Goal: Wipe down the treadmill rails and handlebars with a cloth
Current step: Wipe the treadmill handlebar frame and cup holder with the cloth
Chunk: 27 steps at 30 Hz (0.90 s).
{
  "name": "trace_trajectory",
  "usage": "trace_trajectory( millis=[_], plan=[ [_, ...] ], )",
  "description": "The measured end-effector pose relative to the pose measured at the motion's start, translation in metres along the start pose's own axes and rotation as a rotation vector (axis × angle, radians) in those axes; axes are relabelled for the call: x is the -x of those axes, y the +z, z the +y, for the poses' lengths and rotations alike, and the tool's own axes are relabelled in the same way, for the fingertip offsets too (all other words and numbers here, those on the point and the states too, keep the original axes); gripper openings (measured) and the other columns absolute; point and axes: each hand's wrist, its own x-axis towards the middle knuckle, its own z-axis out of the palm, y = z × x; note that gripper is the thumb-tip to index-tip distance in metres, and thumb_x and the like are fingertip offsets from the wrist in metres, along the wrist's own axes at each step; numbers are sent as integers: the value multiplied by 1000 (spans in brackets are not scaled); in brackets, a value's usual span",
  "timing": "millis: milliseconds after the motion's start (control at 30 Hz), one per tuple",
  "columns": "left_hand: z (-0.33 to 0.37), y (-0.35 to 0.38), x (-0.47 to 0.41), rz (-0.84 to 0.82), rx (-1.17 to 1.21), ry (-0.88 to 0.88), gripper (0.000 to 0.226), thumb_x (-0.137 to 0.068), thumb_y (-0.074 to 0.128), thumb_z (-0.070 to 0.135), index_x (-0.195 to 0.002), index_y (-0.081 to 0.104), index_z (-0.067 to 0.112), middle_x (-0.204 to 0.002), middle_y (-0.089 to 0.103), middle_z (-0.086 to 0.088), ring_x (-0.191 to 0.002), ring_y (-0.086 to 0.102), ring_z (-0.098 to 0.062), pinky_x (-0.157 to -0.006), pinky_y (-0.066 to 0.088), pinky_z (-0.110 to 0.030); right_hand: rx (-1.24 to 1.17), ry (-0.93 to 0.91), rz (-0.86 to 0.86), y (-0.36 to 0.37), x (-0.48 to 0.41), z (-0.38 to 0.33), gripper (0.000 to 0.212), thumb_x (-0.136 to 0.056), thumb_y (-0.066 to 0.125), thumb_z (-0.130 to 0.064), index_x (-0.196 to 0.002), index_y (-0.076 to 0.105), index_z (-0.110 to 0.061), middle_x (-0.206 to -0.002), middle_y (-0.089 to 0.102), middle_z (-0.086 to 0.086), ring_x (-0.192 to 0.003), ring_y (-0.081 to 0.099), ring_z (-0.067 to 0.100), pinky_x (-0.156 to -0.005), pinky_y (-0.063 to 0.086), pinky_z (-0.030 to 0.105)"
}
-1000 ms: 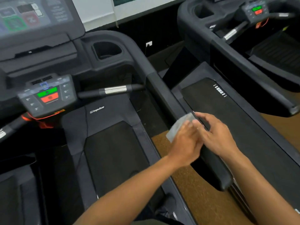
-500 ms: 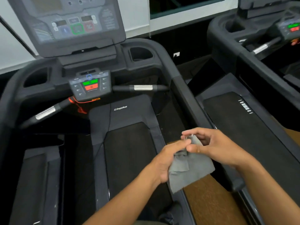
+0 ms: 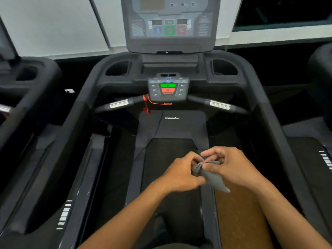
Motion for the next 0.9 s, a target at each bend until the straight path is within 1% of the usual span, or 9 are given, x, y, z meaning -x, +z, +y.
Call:
trace_trajectory(
  millis=[67, 167, 233, 300, 400, 467, 633, 733, 900],
  plan=[
    [-15, -27, 14, 39, -121, 10, 36, -76, 71, 38, -111, 62, 40, -98, 71, 14, -88, 68, -5, -74, 60, -30, 77, -62, -74, 21, -14, -28, 28, -77, 87, -28, -102, 76, -34, -84, 76, -16, -82, 70, -7, -79, 59, 21],
    [-40, -72, 41, 88, -219, -42, 14, -78, 61, 28, -83, 62, 41, -77, 66, 14, -78, 65, -10, -66, 53, -33, 127, -136, -191, 52, -34, -70, 32, -74, 89, -33, -104, 76, -34, -81, 76, -18, -80, 70, -6, -80, 57, 22],
    [-56, -104, 64, 128, -254, -74, 23, -80, 59, 21, -70, 58, 42, -69, 62, 10, -69, 60, -9, -61, 48, -33, 162, -184, -258, 73, -46, -97, 35, -72, 90, -35, -104, 76, -35, -81, 75, -20, -80, 70, -5, -78, 56, 22],
    [-70, -137, 92, 156, -279, -98, 23, -83, 58, 17, -75, 63, 38, -72, 65, 5, -70, 59, -8, -60, 47, -34, 220, -232, -333, 96, -57, -124, 39, -68, 93, -36, -103, 76, -38, -82, 75, -19, -80, 70, -5, -76, 57, 20],
    [-96, -187, 134, 164, -299, -130, 25, -89, 59, 15, -102, 74, 30, -92, 72, 8, -87, 66, -9, -76, 56, -37, 337, -321, -449, 135, -72, -164, 38, -65, 93, -38, -99, 77, -38, -84, 74, -19, -82, 68, -3, -75, 55, 19],
    [-114, -220, 165, 183, -287, -153, 27, -93, 61, 16, -111, 73, 32, -101, 73, 11, -96, 67, -8, -85, 57, -37, 399, -398, -501, 163, -82, -192, 30, -69, 91, -38, -96, 78, -36, -82, 73, -18, -80, 67, -2, -74, 55, 21],
    [-155, -294, 240, 269, -210, -258, 18, -92, 78, 30, -105, 75, 41, -101, 75, 18, -96, 69, -1, -88, 55, -28, 385, -547, -498, 241, -108, -266, 17, -77, 85, -36, -91, 80, -31, -80, 70, -16, -76, 64, 0, -63, 45, 16],
    [-176, -327, 269, 415, -318, -325, 19, -86, 83, 28, -101, 78, 39, -96, 76, 19, -94, 67, 3, -86, 51, -25, 364, -612, -466, 284, -116, -303, 15, -79, 84, -33, -91, 80, -25, -78, 69, -13, -71, 63, 1, -60, 44, 16],
    [-215, -343, 301, 755, -455, -359, 18, -87, 79, 24, -97, 80, 38, -96, 73, 18, -89, 65, -6, -85, 57, -38, 295, -693, -358, 336, -108, -334, 6, -80, 79, -32, -84, 77, -28, -70, 70, -13, -65, 65, 3, -53, 47, 17]
  ],
)
